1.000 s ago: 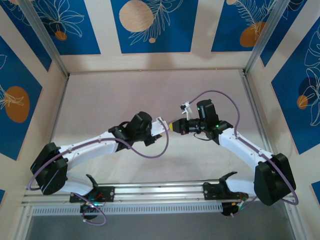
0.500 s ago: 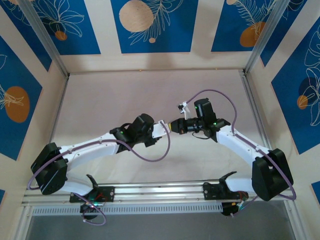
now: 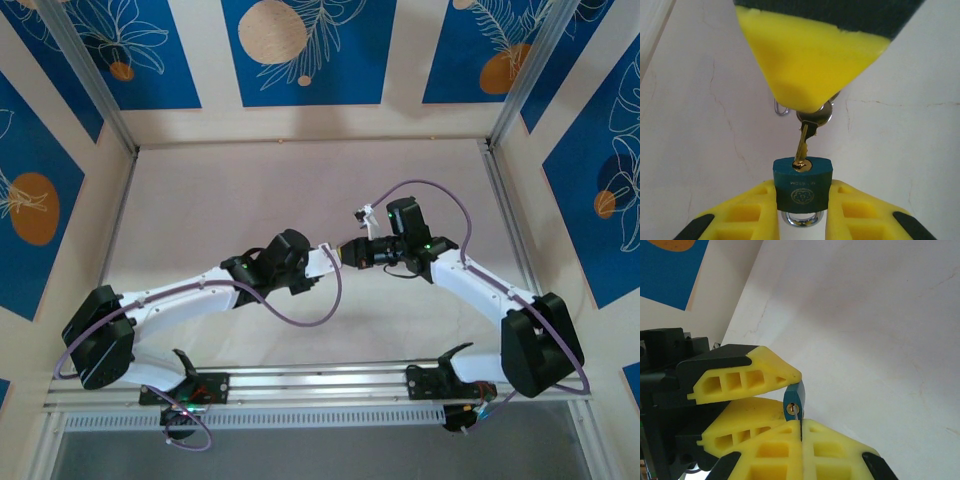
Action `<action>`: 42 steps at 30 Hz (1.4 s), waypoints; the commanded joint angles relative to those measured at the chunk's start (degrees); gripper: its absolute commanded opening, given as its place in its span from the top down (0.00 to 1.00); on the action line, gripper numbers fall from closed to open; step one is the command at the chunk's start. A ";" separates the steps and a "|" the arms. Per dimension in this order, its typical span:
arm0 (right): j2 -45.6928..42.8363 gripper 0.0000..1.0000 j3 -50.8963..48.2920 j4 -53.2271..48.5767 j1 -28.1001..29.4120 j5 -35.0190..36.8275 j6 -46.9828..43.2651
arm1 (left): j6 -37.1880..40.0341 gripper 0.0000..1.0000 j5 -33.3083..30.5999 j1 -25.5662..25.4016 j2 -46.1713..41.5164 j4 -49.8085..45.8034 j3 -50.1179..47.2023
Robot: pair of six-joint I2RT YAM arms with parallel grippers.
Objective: Unlock with the key
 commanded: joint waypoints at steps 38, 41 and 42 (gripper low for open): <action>2.60 1.00 -0.32 0.52 0.26 -2.36 1.04 | 2.29 0.80 -3.41 -1.70 1.05 -0.14 -0.46; 2.68 1.00 -0.38 0.69 0.29 -2.23 1.06 | 2.37 0.80 -3.68 -1.84 0.94 -0.14 -0.52; 2.77 1.00 -0.41 0.72 0.19 -2.22 1.09 | 2.37 0.80 -3.70 -1.87 0.88 -0.05 -0.58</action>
